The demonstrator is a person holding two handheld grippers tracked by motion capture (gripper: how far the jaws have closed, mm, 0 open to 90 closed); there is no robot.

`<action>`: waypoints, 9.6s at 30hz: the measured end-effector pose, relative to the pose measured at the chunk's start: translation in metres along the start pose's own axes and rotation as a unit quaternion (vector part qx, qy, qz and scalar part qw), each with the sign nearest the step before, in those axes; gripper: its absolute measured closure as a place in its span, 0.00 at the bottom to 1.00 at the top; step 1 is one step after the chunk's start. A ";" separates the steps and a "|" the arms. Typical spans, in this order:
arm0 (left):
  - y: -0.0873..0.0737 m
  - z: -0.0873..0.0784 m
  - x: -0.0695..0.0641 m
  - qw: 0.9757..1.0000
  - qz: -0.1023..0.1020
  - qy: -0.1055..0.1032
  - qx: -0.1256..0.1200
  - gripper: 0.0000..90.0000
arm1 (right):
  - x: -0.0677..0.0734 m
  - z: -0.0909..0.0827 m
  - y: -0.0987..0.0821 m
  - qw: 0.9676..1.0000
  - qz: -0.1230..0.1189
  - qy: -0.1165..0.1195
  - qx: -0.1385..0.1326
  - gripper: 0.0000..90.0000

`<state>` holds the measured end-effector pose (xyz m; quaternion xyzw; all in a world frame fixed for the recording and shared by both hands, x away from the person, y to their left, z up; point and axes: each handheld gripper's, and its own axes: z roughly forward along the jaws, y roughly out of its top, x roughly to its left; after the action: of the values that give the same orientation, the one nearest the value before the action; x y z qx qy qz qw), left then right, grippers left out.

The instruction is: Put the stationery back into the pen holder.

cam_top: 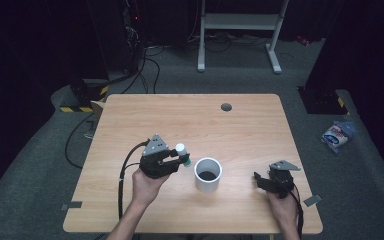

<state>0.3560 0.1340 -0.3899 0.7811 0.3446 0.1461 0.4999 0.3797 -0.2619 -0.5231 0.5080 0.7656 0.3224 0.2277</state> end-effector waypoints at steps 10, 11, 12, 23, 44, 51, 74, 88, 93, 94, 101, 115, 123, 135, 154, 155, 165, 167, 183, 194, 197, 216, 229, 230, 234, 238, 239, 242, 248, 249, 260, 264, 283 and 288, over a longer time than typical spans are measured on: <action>0.010 0.014 -0.013 1.000 0.018 -0.021 0.000 0.73 | 0.000 0.000 0.000 1.000 0.003 0.000 0.000 0.34; 0.011 0.016 -0.015 1.000 0.020 -0.024 0.003 0.73 | 0.000 0.000 0.000 1.000 0.003 0.000 0.000 0.34; 0.011 0.018 -0.016 0.999 0.022 -0.026 0.005 0.73 | 0.000 0.000 0.000 1.000 0.002 0.000 0.000 0.34; 0.009 0.041 -0.029 0.998 0.043 -0.046 0.024 0.73 | 0.000 0.000 0.000 1.000 0.003 0.000 0.000 0.34; -0.012 0.072 -0.038 0.996 0.055 -0.039 0.056 0.72 | 0.000 0.000 0.000 1.000 0.002 0.000 0.000 0.34; -0.019 0.076 -0.039 0.996 0.056 -0.030 0.061 0.72 | 0.000 0.000 0.000 1.000 0.003 0.000 0.000 0.34; -0.033 0.087 -0.041 0.993 0.074 -0.015 0.086 0.72 | 0.000 0.000 0.000 1.000 0.001 0.000 0.000 0.34; -0.037 0.094 -0.042 0.993 0.072 -0.017 0.096 0.72 | 0.000 0.000 0.000 1.000 0.001 0.000 0.000 0.34; -0.039 0.093 -0.041 0.994 0.065 -0.016 0.092 0.71 | 0.000 0.000 0.000 1.000 0.001 0.000 0.000 0.34; -0.038 0.093 -0.041 0.994 0.065 -0.015 0.092 0.71 | 0.000 0.000 0.000 1.000 0.001 0.000 0.000 0.34; -0.038 0.093 -0.042 0.994 0.066 -0.018 0.087 0.69 | 0.000 0.000 0.000 1.000 0.001 0.000 0.000 0.34; -0.034 0.087 -0.041 0.995 0.063 -0.016 0.073 0.66 | 0.000 0.000 0.000 1.000 0.001 0.000 0.000 0.34; -0.030 0.081 -0.042 0.996 0.058 -0.018 0.058 0.60 | 0.000 0.000 0.000 1.000 0.001 0.000 0.000 0.34; -0.028 0.076 -0.041 0.998 0.044 -0.026 0.041 0.55 | 0.000 0.000 0.000 1.000 0.001 0.000 0.000 0.34; -0.019 0.054 -0.027 1.000 0.023 -0.011 0.000 0.51 | 0.000 0.000 0.000 1.000 0.001 0.000 0.000 0.34; -0.019 0.053 -0.027 1.000 0.019 -0.011 -0.001 0.51 | 0.000 0.000 0.000 1.000 0.001 0.000 0.000 0.34; -0.021 0.041 -0.016 1.000 0.011 0.007 -0.007 0.51 | 0.000 0.000 0.000 1.000 0.001 0.000 0.000 0.34; -0.023 0.038 -0.014 1.000 0.008 0.011 -0.011 0.51 | 0.000 0.000 0.000 1.000 0.001 0.000 0.000 0.34; -0.031 0.017 0.006 0.999 -0.013 0.048 -0.016 0.51 | 0.000 0.000 0.000 1.000 0.001 0.000 0.000 0.34; -0.041 0.003 0.018 0.997 -0.035 0.070 -0.025 0.51 | 0.000 0.000 0.000 1.000 0.001 0.000 0.000 0.34; -0.044 -0.003 0.022 0.996 -0.043 0.075 -0.030 0.50 | 0.000 0.000 0.000 1.000 0.001 0.000 0.000 0.34; -0.059 -0.024 0.040 0.991 -0.074 0.107 -0.040 0.50 | 0.000 0.000 0.000 1.000 0.003 0.000 0.000 0.34; -0.073 -0.036 0.049 0.987 -0.094 0.127 -0.040 0.50 | 0.000 0.000 0.000 1.000 0.003 0.000 0.000 0.34; -0.074 -0.037 0.049 0.987 -0.096 0.127 -0.039 0.50 | 0.000 0.000 0.000 1.000 0.003 0.000 0.000 0.34; -0.078 -0.038 0.051 0.986 -0.097 0.132 -0.037 0.50 | 0.000 0.000 0.000 1.000 0.003 0.000 0.000 0.34; -0.082 -0.038 0.053 0.985 -0.097 0.139 -0.029 0.49 | 0.000 0.000 0.000 1.000 0.003 0.000 0.000 0.34; -0.083 -0.038 0.053 0.985 -0.099 0.140 -0.027 0.49 | 0.000 0.000 0.000 1.000 0.003 0.000 0.000 0.34; -0.086 -0.039 0.054 0.984 -0.099 0.144 -0.024 0.49 | 0.000 0.000 0.000 1.000 0.003 0.000 0.000 0.34; -0.093 -0.037 0.056 0.984 -0.103 0.147 -0.015 0.49 | 0.000 0.000 0.000 1.000 0.003 0.000 0.000 0.34; -0.094 -0.037 0.056 0.983 -0.105 0.148 -0.015 0.49 | 0.000 0.000 0.000 1.000 0.003 0.000 0.000 0.34; -0.105 -0.033 0.057 0.982 -0.110 0.154 0.003 0.48 | 0.000 0.000 0.000 1.000 0.003 0.000 0.000 0.34; -0.109 -0.030 0.057 0.981 -0.110 0.158 0.011 0.47 | 0.000 0.000 0.000 1.000 0.003 0.000 0.000 0.34; -0.127 -0.014 0.057 0.979 -0.121 0.160 0.035 0.47 | 0.000 0.000 0.000 1.000 0.003 0.000 0.000 0.34; -0.128 -0.008 0.056 0.978 -0.112 0.169 0.048 0.47 | 0.000 0.000 0.000 1.000 0.003 0.000 0.000 0.34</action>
<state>0.3413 0.2117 -0.5057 0.7246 0.5159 0.2029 0.4095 0.3795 -0.2615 -0.5230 0.5101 0.7641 0.3233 0.2268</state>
